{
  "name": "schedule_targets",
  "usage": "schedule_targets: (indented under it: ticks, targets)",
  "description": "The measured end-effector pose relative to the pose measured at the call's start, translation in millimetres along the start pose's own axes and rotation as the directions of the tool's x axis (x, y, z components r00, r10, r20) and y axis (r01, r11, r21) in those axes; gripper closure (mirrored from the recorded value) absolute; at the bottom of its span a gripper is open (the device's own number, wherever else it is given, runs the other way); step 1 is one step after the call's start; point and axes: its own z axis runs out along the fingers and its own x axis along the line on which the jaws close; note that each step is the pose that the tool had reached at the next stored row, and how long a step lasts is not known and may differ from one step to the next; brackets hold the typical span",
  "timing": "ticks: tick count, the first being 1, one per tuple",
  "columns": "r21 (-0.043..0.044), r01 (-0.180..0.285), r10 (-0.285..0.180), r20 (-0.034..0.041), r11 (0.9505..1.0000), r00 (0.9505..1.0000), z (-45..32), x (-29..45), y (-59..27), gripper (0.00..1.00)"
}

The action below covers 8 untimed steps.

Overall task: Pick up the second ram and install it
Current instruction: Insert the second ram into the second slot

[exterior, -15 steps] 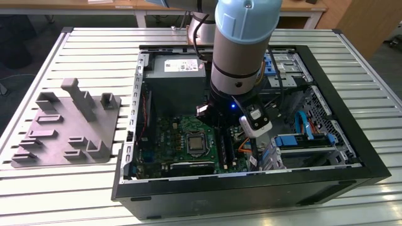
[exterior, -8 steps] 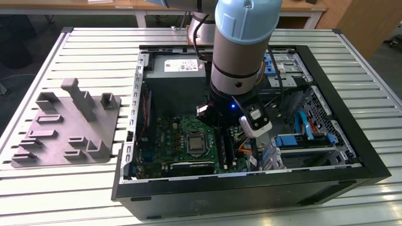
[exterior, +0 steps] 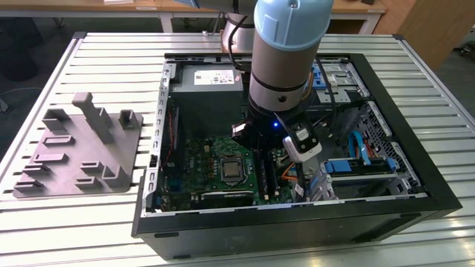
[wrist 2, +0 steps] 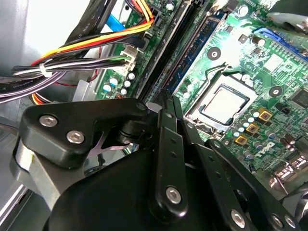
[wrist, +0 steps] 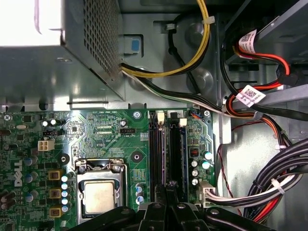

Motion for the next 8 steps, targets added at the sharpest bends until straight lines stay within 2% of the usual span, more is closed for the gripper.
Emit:
schedule_targets:
  ticks: [8]
  targets:
    - [-0.0001, 0.012, -0.012, -0.0005, 0.9999, 0.9999, 0.7, 0.2, 0.0, 0.89]
